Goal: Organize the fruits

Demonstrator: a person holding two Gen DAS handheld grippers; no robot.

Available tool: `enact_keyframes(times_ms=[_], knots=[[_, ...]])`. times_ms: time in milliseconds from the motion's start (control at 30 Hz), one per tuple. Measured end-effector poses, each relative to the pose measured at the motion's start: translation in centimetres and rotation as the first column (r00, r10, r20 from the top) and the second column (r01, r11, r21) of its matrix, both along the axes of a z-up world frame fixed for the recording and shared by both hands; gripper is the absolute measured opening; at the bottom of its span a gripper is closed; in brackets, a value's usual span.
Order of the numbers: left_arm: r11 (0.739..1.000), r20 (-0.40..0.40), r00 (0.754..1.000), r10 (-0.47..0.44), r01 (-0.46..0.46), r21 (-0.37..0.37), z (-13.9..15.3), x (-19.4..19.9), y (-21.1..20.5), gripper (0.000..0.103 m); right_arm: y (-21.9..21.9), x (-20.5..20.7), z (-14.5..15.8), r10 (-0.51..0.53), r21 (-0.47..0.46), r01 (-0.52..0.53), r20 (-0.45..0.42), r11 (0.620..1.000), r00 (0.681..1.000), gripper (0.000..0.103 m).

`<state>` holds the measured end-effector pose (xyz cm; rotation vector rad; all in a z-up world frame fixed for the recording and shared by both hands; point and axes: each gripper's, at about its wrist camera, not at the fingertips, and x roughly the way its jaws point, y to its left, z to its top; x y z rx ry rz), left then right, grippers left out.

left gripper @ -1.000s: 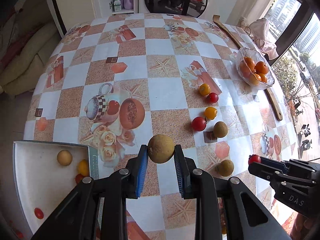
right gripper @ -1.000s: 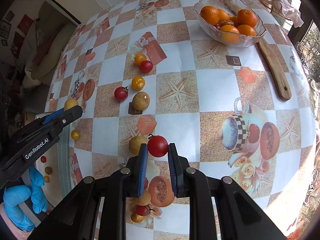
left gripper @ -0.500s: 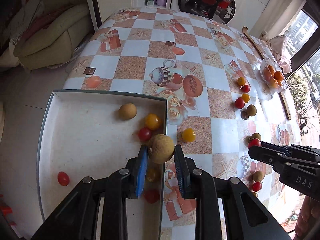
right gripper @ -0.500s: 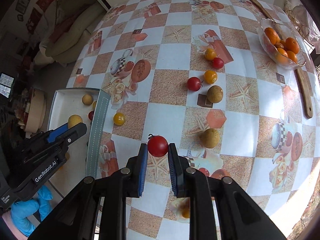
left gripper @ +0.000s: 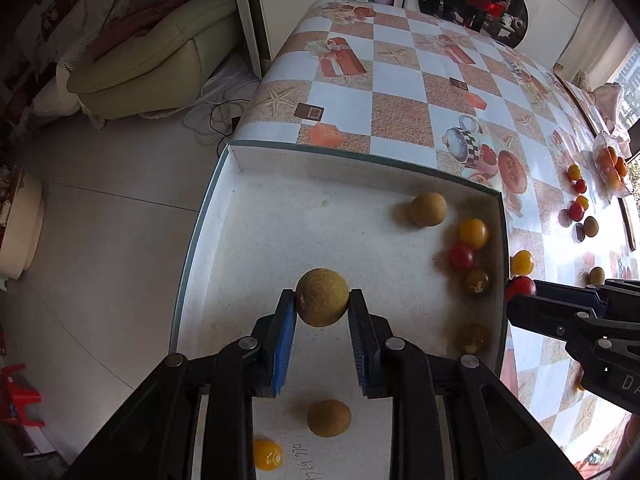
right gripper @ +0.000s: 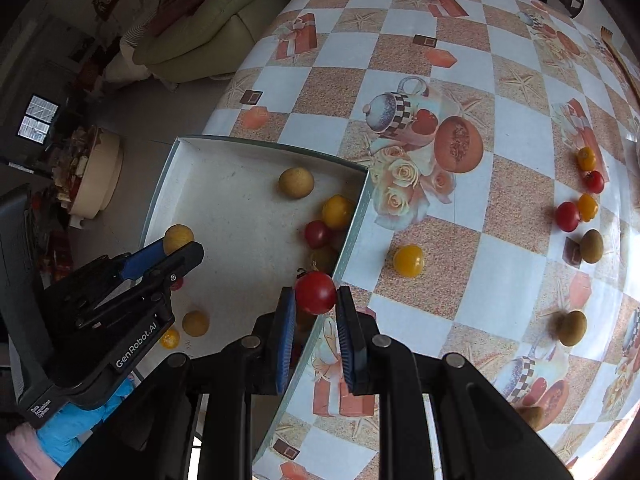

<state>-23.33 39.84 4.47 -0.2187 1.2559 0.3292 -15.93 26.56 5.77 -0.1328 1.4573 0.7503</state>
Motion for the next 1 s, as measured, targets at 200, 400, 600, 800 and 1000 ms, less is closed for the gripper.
enact_keyframes(times_ms=[200,400,600,800,1000], knots=[[1.000,-0.034,0.999,0.007,-0.007,0.012,-1.7,0.7,1.5,0.028,3.7,-0.6,-2.1,0.081,-0.036,-0.081,-0.012,0.996,0.997,0.022],[1.000,-0.051,0.999,0.001,-0.001,0.000,-2.5,0.8,1.7,0.028,5.7,-1.1,-4.0,0.154,-0.082,-0.154,-0.011,0.985,0.988,0.023],[0.999,-0.017,0.999,0.032,-0.031,0.016,-1.9,0.3,2.3,0.074,6.6,-1.9,-4.0,0.230,-0.099,-0.226,0.036,0.969,0.973,0.042],[1.000,0.007,1.000,0.030,-0.030,-0.001,-0.5,-0.2,2.6,0.074,5.3,-2.1,-1.8,0.210,-0.055,-0.207,0.064,0.977,0.976,0.052],[0.998,-0.022,0.998,0.059,-0.059,-0.033,1.2,-1.5,1.6,0.074,2.7,-2.9,0.7,0.150,-0.069,-0.146,0.055,0.987,0.987,0.079]])
